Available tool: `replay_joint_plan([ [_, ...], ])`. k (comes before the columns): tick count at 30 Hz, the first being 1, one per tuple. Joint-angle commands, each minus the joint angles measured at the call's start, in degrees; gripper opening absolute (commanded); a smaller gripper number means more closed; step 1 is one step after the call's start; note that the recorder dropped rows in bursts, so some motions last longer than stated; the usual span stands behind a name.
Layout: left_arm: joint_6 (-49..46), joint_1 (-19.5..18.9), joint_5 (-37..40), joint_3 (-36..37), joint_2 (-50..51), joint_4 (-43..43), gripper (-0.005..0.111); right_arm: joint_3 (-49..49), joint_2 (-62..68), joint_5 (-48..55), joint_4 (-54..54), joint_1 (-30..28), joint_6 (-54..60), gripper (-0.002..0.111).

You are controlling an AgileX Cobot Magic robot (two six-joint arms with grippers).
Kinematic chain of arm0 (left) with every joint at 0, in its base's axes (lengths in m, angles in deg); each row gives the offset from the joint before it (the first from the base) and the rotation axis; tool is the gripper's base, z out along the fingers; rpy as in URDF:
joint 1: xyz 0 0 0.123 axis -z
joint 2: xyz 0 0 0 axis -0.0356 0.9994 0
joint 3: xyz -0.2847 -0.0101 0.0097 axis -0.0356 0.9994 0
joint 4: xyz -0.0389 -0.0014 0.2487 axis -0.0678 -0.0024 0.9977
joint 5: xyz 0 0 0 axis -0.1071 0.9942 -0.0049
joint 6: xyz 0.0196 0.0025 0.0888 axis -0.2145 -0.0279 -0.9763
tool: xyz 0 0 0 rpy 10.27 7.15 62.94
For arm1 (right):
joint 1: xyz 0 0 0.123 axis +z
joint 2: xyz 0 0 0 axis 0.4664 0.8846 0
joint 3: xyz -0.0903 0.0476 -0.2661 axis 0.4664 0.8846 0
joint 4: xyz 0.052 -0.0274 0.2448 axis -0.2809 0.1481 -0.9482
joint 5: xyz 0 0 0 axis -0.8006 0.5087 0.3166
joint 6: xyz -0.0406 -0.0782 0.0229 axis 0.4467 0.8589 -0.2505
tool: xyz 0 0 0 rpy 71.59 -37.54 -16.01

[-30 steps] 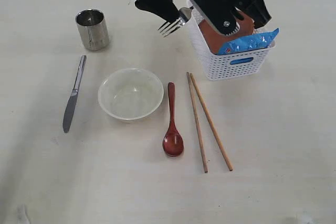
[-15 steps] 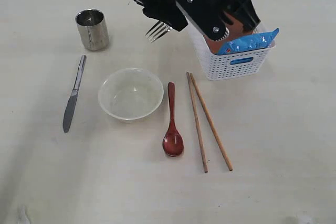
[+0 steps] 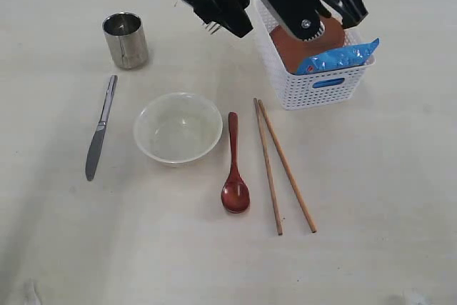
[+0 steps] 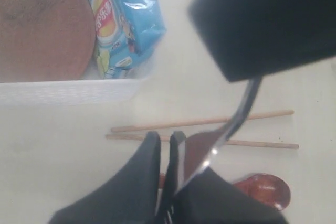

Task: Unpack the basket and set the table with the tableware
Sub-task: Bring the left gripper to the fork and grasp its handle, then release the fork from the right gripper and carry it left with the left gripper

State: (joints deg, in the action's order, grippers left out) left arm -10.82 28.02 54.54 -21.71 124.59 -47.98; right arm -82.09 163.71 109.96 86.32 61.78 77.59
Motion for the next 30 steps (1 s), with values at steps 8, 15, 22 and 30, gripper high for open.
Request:
replay_joint_plan([
  [8,0.2,0.1,-0.9,0.4,-0.7,-2.9,0.000,0.0,-0.6,0.4,-0.7,0.1,-2.9,0.000],
  [15,1.5,0.1,-0.9,0.4,-0.7,-2.9,0.020,0.0,-0.6,1.1,-0.7,0.1,-2.6,0.000],
  [22,1.3,0.1,-0.9,0.4,-0.7,-2.6,0.067,0.0,-0.6,1.1,-0.7,0.1,-2.6,0.000],
  [30,2.4,0.0,-0.9,0.4,-0.9,0.2,0.041,0.0,-0.6,1.6,-0.4,0.1,-2.6,0.000],
])
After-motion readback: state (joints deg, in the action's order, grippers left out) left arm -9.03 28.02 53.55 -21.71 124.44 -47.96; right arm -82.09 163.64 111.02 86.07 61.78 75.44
